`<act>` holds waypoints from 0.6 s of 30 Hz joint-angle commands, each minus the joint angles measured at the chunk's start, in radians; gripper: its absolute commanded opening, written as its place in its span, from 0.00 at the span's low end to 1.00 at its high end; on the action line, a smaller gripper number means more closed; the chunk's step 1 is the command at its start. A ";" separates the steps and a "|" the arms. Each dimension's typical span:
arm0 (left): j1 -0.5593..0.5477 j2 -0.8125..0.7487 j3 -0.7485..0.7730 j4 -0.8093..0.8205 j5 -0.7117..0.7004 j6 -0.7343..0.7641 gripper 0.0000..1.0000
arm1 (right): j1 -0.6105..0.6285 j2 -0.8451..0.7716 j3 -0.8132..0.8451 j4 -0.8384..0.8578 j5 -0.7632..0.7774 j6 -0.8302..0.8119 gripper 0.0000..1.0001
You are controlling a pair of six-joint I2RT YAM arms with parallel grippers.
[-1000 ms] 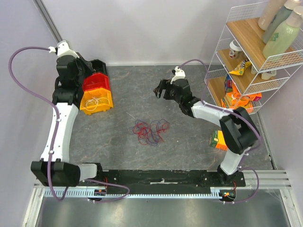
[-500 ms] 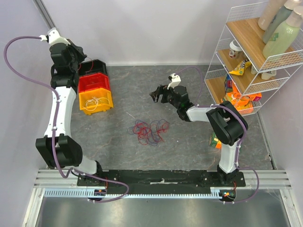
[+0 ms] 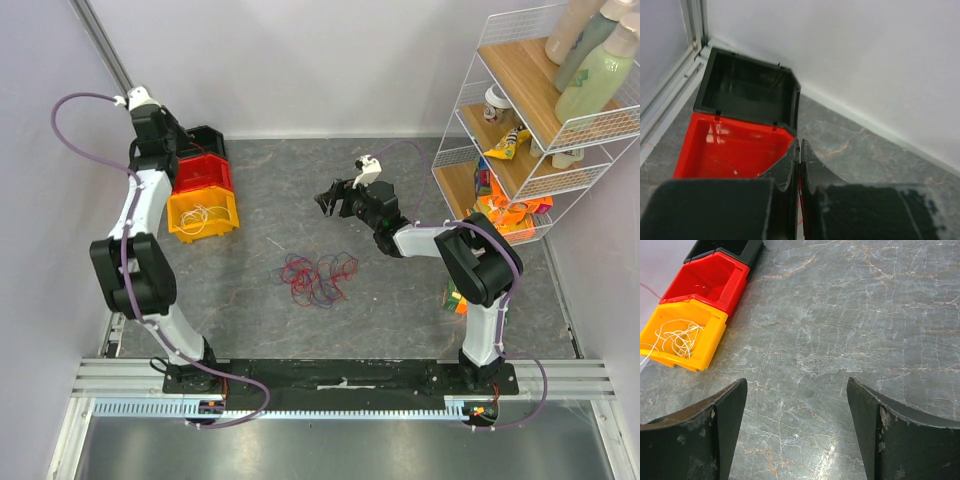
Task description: Untangle the cables
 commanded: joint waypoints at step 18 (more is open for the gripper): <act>0.059 0.141 0.009 -0.003 0.227 -0.154 0.02 | -0.018 0.052 0.057 0.061 -0.050 0.015 0.88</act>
